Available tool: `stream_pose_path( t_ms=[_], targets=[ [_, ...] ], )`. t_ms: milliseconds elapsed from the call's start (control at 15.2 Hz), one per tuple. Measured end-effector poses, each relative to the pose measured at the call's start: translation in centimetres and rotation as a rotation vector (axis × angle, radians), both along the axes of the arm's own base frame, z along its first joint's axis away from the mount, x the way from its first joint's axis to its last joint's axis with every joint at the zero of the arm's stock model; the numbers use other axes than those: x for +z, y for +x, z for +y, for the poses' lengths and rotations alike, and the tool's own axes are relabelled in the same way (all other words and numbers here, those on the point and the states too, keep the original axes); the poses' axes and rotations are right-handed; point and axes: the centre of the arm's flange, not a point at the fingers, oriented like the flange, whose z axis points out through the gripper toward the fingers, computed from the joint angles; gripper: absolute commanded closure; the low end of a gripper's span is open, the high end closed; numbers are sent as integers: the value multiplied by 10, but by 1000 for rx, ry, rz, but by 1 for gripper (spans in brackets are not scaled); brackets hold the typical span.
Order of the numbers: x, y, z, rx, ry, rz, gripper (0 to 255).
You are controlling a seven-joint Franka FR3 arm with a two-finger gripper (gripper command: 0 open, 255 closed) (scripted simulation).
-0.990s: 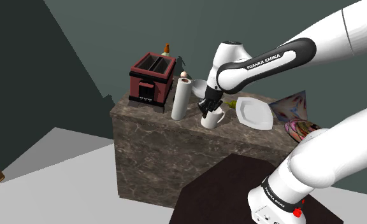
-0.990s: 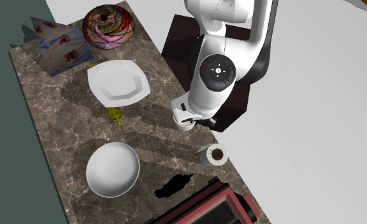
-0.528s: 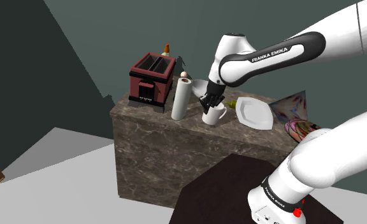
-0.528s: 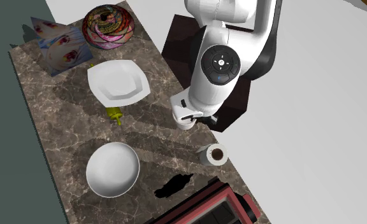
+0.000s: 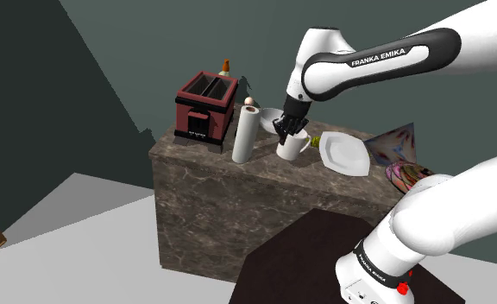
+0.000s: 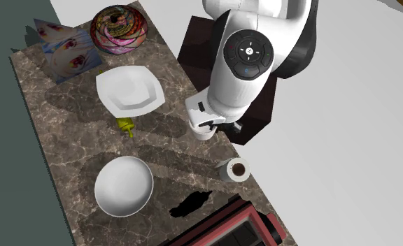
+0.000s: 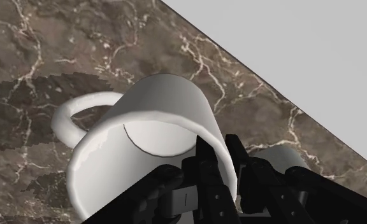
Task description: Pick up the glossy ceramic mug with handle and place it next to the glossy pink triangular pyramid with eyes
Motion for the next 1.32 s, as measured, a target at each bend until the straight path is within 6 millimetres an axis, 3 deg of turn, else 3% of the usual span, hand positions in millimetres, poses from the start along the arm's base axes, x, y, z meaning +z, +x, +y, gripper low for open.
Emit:
stream_pose_path(
  t_ms=[1320],
  targets=[
    [105,0,0,0,0,0,255]
  ],
)
